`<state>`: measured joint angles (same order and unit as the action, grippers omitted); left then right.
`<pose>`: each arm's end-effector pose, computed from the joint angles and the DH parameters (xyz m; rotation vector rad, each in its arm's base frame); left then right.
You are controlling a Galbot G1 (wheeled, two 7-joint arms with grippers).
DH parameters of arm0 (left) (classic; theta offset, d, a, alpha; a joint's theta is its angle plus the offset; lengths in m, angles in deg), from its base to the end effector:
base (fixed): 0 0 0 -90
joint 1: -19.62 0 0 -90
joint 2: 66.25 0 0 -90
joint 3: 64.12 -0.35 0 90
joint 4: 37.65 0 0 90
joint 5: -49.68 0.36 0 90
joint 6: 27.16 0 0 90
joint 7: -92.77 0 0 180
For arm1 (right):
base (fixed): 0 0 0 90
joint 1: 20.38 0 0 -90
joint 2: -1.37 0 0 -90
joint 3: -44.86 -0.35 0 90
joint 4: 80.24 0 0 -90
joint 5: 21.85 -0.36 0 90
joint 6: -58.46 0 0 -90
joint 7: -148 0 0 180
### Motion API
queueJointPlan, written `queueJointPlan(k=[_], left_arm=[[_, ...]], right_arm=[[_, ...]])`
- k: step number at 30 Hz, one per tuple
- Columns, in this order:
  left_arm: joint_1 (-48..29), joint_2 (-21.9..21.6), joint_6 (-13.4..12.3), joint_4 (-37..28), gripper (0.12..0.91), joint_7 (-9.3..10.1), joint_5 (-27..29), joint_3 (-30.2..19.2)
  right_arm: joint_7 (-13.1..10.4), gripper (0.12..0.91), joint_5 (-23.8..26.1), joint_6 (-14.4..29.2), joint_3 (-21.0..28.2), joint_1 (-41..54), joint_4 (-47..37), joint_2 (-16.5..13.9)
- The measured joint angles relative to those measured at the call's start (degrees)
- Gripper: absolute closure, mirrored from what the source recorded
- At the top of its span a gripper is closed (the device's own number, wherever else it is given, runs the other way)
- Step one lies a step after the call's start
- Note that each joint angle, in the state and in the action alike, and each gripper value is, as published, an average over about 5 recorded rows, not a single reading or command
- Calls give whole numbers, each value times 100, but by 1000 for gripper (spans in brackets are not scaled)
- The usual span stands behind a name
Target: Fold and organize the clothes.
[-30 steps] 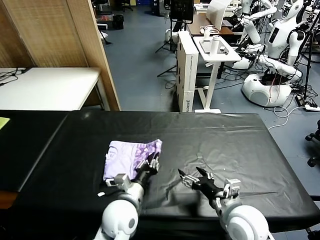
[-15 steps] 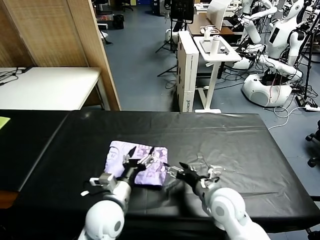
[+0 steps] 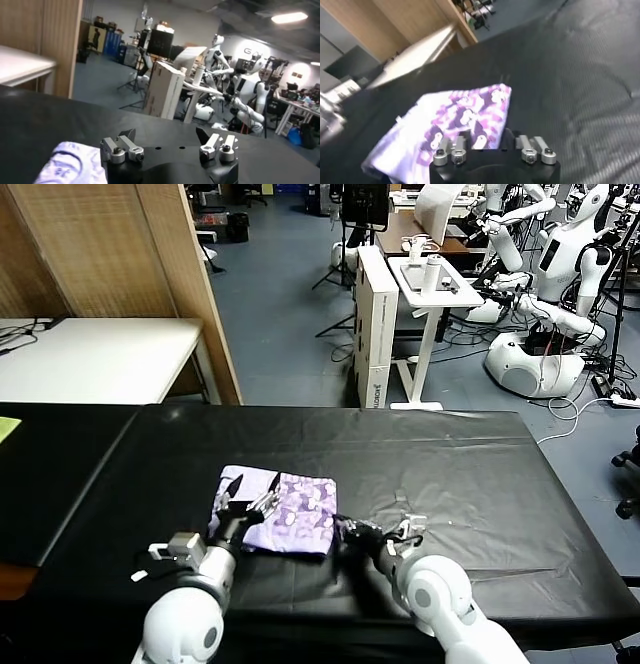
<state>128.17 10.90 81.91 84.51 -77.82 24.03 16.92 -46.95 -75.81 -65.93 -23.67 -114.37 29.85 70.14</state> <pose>0.2329 -0.0111 -0.2522 -0.2433 -2.9236 0.3571 0.2961 0.0334 -0.2771 0.5400 -2.4079 -0.5008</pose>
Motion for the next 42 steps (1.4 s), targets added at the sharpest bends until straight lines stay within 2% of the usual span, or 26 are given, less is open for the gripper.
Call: queueJointPlan(k=[2, 10, 15, 18, 21, 24, 27, 29, 33, 38, 42], left_arm=[[17, -9, -21, -23, 123, 1, -1, 37], [36, -42, -129, -161, 123, 10, -10, 147], [11, -33, -251, -245, 123, 15, -22, 147], [-3, -62, -438, -316, 123, 70, -27, 129], [1, -136, -590, -391, 123, 173, -24, 115], [36, -240, -754, -464, 123, 238, -51, 112], [93, -370, -1023, -529, 123, 201, -108, 103], [123, -469, -1140, -549, 123, 161, -196, 102], [178, -686, -1219, -541, 123, 170, -336, 106], [364, -994, -1166, -381, 123, 445, -563, 134], [693, -1275, -1201, -140, 123, 559, -664, 277]], right_arm=[[-29, 885, 104, -23, -45, 3, 25, -74], [-211, 886, 290, -231, -237, -26, 200, -508], [-13, 873, 410, -226, -375, -150, 382, -752], [230, 743, 626, -50, -456, -226, 494, -857], [480, 542, 910, 248, -531, -312, 591, -950], [697, 352, 1320, 668, -611, -441, 675, -1012], [876, 192, 1854, 1230, -692, -624, 729, -1021], [975, 139, 2258, 1641, -751, -772, 758, -1015], [1009, 120, 2914, 2175, -887, -1102, 859, -996], [777, 118, 3201, 2404, -1206, -1625, 1110, -998], [762, 118, 3389, 2691, -1568, -2207, 1391, -944]])
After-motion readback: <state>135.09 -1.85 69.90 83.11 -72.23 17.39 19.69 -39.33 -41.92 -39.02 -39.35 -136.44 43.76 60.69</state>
